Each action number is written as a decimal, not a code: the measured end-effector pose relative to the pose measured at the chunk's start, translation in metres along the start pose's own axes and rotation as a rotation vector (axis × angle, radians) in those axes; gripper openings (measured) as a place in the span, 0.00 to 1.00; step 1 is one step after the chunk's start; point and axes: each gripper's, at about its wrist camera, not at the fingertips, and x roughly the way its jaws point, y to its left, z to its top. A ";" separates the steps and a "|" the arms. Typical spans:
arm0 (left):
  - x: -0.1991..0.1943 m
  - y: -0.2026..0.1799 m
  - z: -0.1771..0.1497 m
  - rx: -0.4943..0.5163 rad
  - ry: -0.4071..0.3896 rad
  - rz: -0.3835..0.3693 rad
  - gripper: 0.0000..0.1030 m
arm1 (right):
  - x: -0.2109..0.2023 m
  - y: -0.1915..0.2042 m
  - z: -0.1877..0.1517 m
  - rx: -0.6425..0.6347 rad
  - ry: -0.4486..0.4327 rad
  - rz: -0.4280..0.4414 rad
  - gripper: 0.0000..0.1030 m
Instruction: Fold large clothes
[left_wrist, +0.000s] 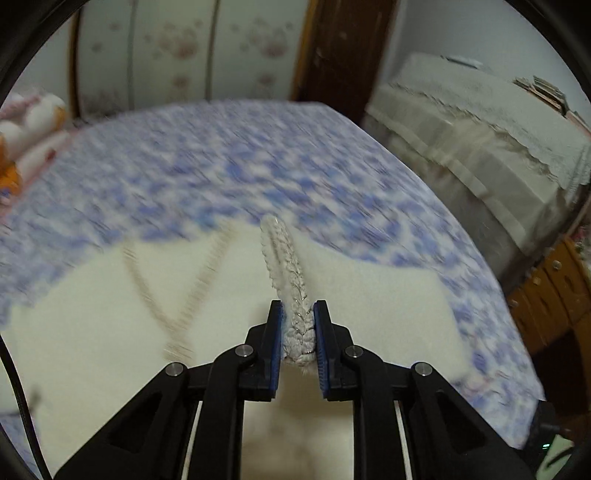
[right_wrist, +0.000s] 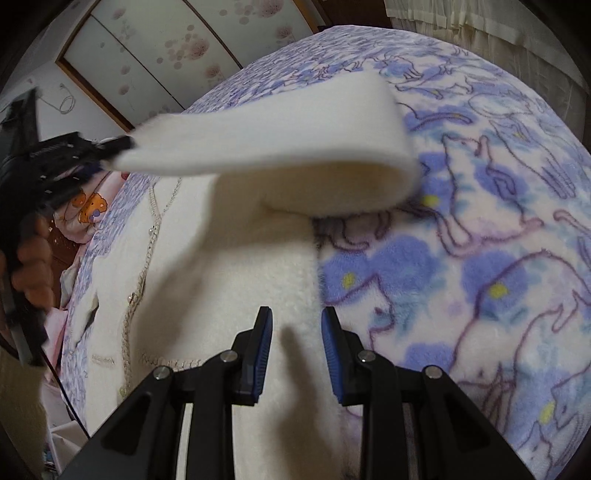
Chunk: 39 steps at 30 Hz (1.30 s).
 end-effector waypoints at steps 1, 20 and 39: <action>-0.006 0.015 0.003 0.000 -0.025 0.043 0.13 | 0.001 0.002 0.000 -0.007 0.001 -0.004 0.27; 0.090 0.214 -0.083 -0.432 0.307 0.042 0.52 | 0.018 0.034 0.028 -0.139 0.056 -0.083 0.36; 0.107 0.213 -0.041 -0.366 0.182 0.026 0.12 | 0.112 -0.006 0.194 0.034 0.051 -0.065 0.51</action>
